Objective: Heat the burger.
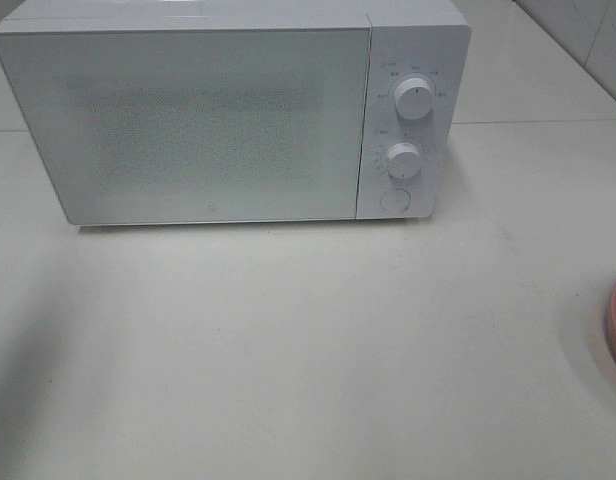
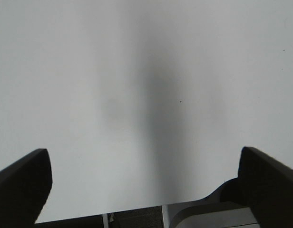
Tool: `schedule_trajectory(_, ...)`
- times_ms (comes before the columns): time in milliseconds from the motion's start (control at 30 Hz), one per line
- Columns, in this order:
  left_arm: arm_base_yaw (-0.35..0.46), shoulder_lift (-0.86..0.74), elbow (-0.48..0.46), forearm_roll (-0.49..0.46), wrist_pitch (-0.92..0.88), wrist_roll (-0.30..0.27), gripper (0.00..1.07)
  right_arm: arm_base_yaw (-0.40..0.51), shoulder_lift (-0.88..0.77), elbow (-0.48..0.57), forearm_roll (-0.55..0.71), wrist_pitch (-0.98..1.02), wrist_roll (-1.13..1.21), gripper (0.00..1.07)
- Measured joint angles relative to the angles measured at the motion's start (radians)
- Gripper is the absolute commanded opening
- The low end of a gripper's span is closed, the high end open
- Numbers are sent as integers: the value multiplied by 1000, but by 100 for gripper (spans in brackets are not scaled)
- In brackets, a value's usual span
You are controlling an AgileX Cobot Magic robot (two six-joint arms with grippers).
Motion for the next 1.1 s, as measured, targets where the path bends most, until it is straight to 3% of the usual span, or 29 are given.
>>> schedule_trajectory(233,15,-168,143,41,19,16,99,0,0,0,0,0,0,76)
schedule_trajectory(567,15,-543,365,72,19,20,99,0,0,0,0,0,0,76)
schedule_trajectory(800,15,-763,379,73,-162,20,99,0,0,0,0,0,0,76)
schedule_trajectory(1100,15,-988,385,76,-102,20,98,0,0,0,0,0,0,76)
